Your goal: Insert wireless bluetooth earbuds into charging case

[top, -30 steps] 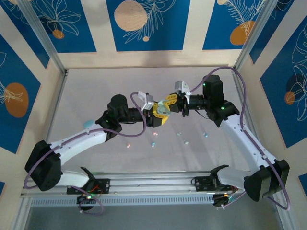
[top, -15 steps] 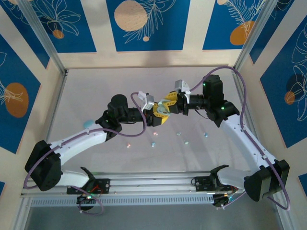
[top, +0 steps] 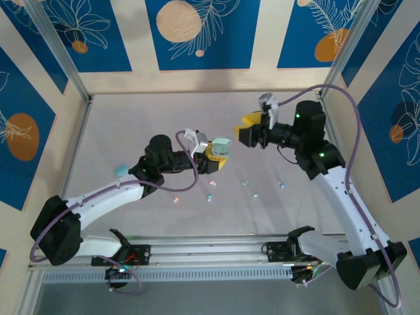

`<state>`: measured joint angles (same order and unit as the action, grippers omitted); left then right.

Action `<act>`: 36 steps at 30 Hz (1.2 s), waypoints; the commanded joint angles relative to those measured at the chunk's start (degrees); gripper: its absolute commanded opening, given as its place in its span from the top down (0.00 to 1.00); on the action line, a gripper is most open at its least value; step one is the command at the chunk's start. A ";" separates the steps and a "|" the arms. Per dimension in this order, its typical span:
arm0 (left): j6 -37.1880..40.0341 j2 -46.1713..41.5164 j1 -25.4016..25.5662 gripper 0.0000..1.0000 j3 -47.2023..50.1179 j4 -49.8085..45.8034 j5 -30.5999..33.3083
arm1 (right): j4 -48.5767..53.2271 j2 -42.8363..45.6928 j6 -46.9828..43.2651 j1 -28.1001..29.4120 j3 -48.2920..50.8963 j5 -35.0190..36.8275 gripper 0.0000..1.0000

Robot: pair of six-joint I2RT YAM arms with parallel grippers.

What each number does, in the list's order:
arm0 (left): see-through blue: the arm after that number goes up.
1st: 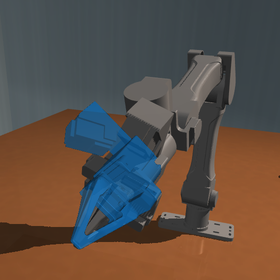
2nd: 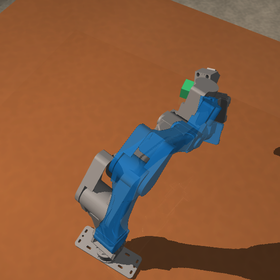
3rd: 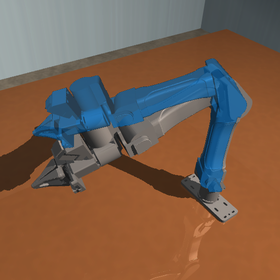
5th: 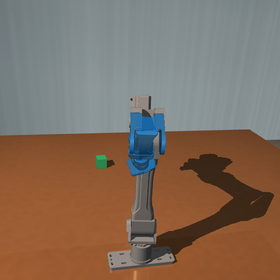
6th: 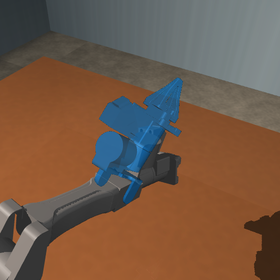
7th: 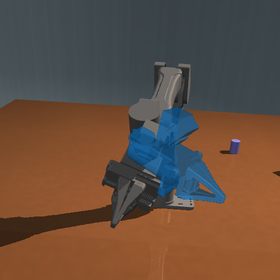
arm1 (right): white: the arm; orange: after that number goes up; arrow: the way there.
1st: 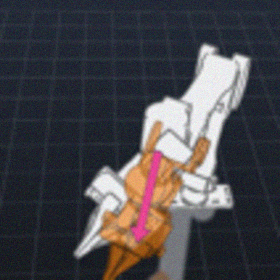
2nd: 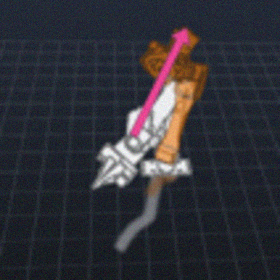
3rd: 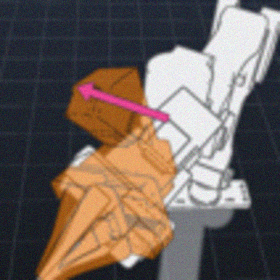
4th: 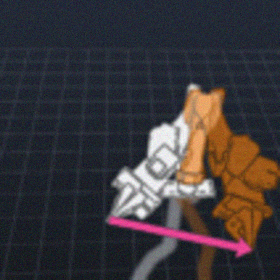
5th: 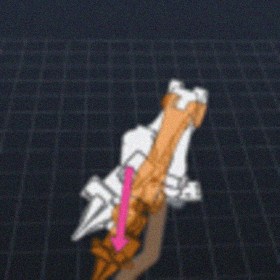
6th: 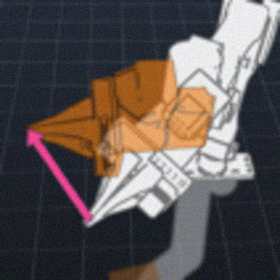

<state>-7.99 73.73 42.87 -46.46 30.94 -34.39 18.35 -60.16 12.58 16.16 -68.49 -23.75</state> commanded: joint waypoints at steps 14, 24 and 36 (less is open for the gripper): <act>0.28 -6.04 0.25 0.74 4.01 3.51 4.30 | 18.40 -12.97 30.17 -9.94 22.25 9.28 0.50; -0.27 -6.41 0.31 0.75 4.15 3.26 4.07 | 13.49 -23.61 27.75 -4.67 22.10 12.13 0.48; -0.19 -6.94 0.30 0.75 4.09 2.20 4.11 | 13.40 -35.65 17.38 -1.59 11.72 13.07 0.49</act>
<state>-7.86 68.31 42.87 -43.09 32.12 -30.76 31.07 -93.49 33.50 14.35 -54.81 -10.66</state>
